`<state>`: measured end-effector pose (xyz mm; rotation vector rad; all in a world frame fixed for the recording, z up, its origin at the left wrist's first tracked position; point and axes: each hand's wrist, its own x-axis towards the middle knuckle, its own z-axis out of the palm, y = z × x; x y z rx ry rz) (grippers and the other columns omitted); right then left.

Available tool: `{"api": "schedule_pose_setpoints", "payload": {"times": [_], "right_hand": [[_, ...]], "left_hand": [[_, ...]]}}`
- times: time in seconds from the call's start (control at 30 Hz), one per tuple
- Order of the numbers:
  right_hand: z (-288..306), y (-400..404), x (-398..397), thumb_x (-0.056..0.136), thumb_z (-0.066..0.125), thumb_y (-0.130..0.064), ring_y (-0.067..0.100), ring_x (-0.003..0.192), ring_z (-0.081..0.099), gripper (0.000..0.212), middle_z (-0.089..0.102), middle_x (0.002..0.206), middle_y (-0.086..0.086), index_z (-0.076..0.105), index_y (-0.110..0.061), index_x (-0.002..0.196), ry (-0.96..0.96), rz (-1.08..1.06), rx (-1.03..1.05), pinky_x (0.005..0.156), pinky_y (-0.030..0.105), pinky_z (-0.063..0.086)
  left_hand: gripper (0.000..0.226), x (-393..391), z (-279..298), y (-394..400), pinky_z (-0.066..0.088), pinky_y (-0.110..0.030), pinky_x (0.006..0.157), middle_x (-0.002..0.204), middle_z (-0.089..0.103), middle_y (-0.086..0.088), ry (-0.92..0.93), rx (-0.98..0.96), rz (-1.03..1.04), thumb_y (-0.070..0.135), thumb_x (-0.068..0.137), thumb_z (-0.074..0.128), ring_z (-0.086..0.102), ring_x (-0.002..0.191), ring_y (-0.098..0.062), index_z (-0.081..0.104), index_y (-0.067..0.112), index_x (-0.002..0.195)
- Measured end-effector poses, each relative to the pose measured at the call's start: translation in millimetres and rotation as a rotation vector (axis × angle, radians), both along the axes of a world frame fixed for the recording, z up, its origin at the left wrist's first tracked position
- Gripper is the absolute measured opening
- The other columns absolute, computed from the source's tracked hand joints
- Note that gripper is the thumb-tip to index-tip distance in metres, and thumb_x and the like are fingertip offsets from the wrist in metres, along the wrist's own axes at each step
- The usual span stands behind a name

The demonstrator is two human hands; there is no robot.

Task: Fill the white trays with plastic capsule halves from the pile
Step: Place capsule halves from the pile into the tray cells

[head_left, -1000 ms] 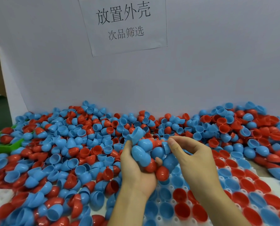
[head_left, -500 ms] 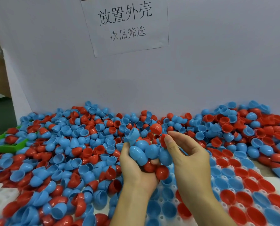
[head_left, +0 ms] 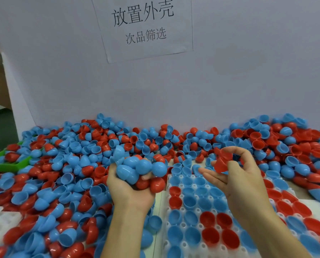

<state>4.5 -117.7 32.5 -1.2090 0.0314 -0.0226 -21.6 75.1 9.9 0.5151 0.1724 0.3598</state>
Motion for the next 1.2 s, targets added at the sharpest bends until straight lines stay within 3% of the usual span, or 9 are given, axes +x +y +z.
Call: {"api": "schedule_pose_setpoints", "payload": {"times": [0.13, 0.43, 0.5, 0.6, 0.7, 0.83, 0.93, 1.07, 1.2], "right_hand": [[1, -8, 3, 0.098, 0.043, 0.006, 0.029, 0.082, 0.076, 0.031, 0.075, 0.089, 0.009, 0.069, -0.010, 0.100, 0.055, 0.137, -0.049, 0.066, 0.036, 0.062], [5, -14, -8, 0.089, 0.068, -0.001, 0.022, 0.086, 0.076, 0.018, 0.077, 0.087, 0.008, 0.064, -0.015, 0.099, -0.097, 0.185, -0.278, 0.078, 0.033, 0.061], [6, -15, -13, 0.092, 0.065, -0.003, 0.018, 0.086, 0.076, 0.017, 0.078, 0.085, 0.006, 0.063, -0.018, 0.100, -0.141, 0.234, -0.388, 0.079, 0.030, 0.062], [10, -16, -22, 0.092, 0.067, -0.009, 0.014, 0.085, 0.075, 0.017, 0.078, 0.084, 0.000, 0.063, -0.025, 0.097, -0.198, 0.355, -0.612, 0.085, 0.039, 0.060], [14, -14, -32, 0.093, 0.067, -0.012, 0.019, 0.081, 0.074, 0.025, 0.077, 0.085, -0.008, 0.060, -0.036, 0.088, -0.271, 0.460, -0.855, 0.074, 0.046, 0.061], [13, -9, -41, 0.092, 0.064, -0.005, 0.012, 0.076, 0.074, 0.035, 0.073, 0.089, -0.014, 0.060, -0.038, 0.084, -0.285, 0.521, -0.972, 0.066, 0.041, 0.063], [8, -4, -44, 0.092, 0.058, 0.000, 0.004, 0.062, 0.070, 0.035, 0.068, 0.090, -0.012, 0.061, -0.034, 0.082, -0.298, 0.504, -1.021, 0.043, 0.019, 0.049], [9, -5, -39, 0.091, 0.064, -0.006, 0.001, 0.071, 0.070, 0.025, 0.069, 0.099, -0.014, 0.067, -0.031, 0.089, -0.355, 0.378, -1.168, 0.068, 0.026, 0.061], [17, -14, -40, 0.087, 0.073, -0.019, 0.002, 0.073, 0.069, 0.017, 0.070, 0.093, -0.017, 0.072, -0.035, 0.093, -0.360, 0.424, -1.278, 0.068, 0.023, 0.061]], "left_hand": [[0.044, -1, -1, 4, 0.039, -0.026, 0.039, 0.051, 0.024, 0.004, -0.034, -0.012, 0.031, 0.044, 0.098, 0.041, 0.026, 0.040, -0.012, 0.015, 0.027, 0.067], [0.047, -3, 4, -5, 0.037, -0.023, 0.041, 0.061, 0.023, 0.001, 0.002, 0.041, 0.020, 0.050, 0.086, 0.055, 0.027, 0.041, -0.013, 0.023, 0.024, 0.064], [0.046, -4, 5, -8, 0.042, -0.025, 0.041, 0.062, 0.029, 0.000, 0.004, 0.013, 0.027, 0.048, 0.092, 0.053, 0.035, 0.039, -0.014, 0.031, 0.022, 0.061], [0.051, -6, 6, -10, 0.040, -0.022, 0.042, 0.054, 0.039, 0.000, -0.013, 0.007, 0.021, 0.048, 0.095, 0.051, 0.038, 0.037, -0.014, 0.039, 0.020, 0.054], [0.052, -6, 6, -11, 0.036, -0.019, 0.043, 0.050, 0.037, 0.002, -0.029, -0.011, 0.033, 0.045, 0.096, 0.049, 0.032, 0.038, -0.013, 0.039, 0.020, 0.051], [0.050, -7, 7, -10, 0.032, -0.020, 0.044, 0.052, 0.034, 0.002, 0.001, 0.010, 0.051, 0.045, 0.096, 0.048, 0.030, 0.038, -0.012, 0.034, 0.021, 0.055], [0.049, -7, 6, -10, 0.033, -0.020, 0.043, 0.059, 0.031, 0.001, 0.000, 0.014, 0.027, 0.047, 0.097, 0.047, 0.030, 0.041, -0.013, 0.031, 0.021, 0.059], [0.047, -7, 6, -11, 0.037, -0.022, 0.045, 0.062, 0.030, 0.000, -0.006, 0.028, 0.020, 0.046, 0.095, 0.049, 0.033, 0.041, -0.013, 0.029, 0.021, 0.061], [0.049, -7, 5, -10, 0.038, -0.022, 0.048, 0.058, 0.032, 0.001, -0.013, 0.015, 0.024, 0.046, 0.095, 0.051, 0.033, 0.041, -0.013, 0.029, 0.022, 0.058]]}}
